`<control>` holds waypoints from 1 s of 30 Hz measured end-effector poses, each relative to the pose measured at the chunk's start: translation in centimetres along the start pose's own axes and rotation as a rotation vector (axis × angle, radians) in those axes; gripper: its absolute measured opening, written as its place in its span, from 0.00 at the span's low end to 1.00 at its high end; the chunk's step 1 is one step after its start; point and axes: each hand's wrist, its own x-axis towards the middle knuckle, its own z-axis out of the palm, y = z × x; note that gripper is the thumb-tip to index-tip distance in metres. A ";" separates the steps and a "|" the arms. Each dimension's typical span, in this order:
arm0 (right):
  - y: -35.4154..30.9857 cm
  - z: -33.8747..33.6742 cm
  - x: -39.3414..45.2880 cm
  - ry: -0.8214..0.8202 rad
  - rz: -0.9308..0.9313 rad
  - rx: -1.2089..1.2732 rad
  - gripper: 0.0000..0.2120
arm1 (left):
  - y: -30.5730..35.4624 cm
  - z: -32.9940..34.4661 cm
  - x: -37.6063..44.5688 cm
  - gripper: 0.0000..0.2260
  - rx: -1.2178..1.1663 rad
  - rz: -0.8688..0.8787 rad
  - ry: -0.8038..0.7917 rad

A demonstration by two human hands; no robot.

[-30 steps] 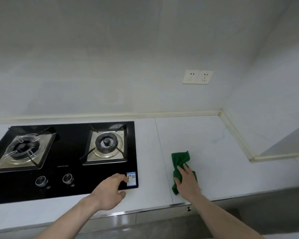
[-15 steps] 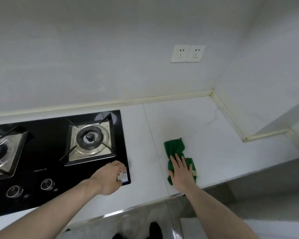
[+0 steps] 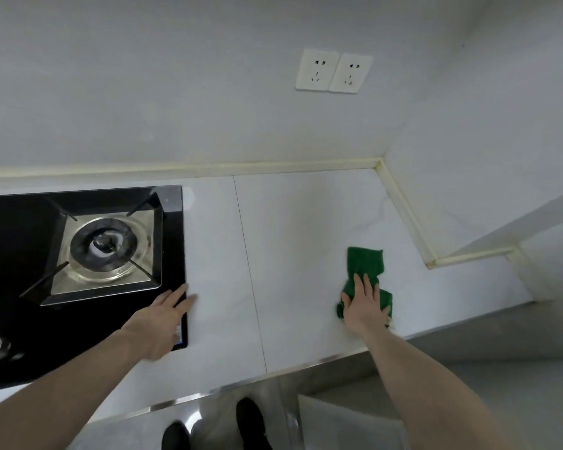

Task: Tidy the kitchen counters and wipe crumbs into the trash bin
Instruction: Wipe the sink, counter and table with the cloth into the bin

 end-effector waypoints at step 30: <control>-8.6 1.7 5.0 -0.035 -0.450 -0.100 0.27 | 2.3 -0.8 2.3 0.47 0.178 -0.279 0.007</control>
